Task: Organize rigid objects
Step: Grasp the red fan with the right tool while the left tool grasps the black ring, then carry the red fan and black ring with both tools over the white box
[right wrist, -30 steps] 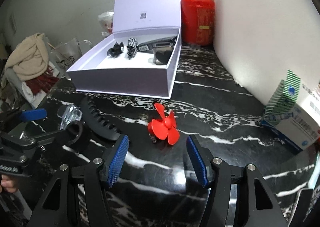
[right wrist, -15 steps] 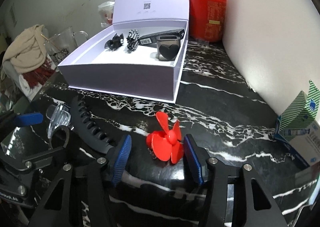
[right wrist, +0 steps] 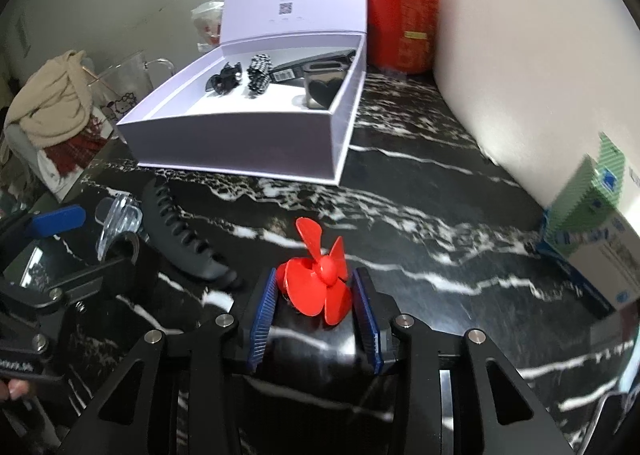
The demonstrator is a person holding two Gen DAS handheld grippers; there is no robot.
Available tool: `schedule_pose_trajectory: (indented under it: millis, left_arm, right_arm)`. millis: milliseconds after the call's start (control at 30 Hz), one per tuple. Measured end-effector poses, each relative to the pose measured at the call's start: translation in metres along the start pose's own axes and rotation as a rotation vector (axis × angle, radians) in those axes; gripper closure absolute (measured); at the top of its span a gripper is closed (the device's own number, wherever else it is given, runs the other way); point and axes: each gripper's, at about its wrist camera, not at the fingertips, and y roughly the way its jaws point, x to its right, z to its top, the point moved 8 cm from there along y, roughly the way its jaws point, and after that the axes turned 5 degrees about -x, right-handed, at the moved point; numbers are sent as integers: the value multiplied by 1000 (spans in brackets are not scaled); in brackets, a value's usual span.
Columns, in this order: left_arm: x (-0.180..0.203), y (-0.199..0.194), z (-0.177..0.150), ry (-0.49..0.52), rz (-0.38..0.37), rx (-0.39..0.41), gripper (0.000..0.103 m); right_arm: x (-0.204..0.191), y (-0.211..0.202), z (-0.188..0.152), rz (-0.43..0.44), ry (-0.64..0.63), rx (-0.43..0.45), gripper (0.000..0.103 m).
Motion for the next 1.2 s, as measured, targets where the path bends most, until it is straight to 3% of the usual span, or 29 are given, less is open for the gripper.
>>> schedule_pose_trajectory:
  millis: [100, 233, 300, 433, 767, 1067, 1133, 1200]
  left_arm:
    - [5, 6, -2, 4, -22, -18, 22]
    - [9, 7, -3, 49, 29, 1, 33]
    - [11, 9, -4, 53, 13, -13, 53]
    - [16, 13, -11, 57, -11, -30, 62]
    - [28, 1, -28, 96, -71, -30, 62]
    - [33, -2, -45, 118, -72, -37, 61]
    - [31, 1, -44, 108, -65, -41, 56]
    - [32, 4, -43, 110, -60, -43, 39]
  right_arm:
    - [4, -6, -9, -3, 17, -4, 65]
    - [9, -12, -18, 0, 43, -7, 65]
    - [11, -14, -21, 5, 58, -7, 65]
    - [13, -18, -25, 2, 67, -6, 65]
    - [12, -25, -34, 7, 69, -7, 65]
    - [1, -38, -57, 47, 57, -17, 65]
    - [-1, -39, -60, 55, 60, -16, 64]
    - [-2, -39, -61, 52, 61, -16, 62]
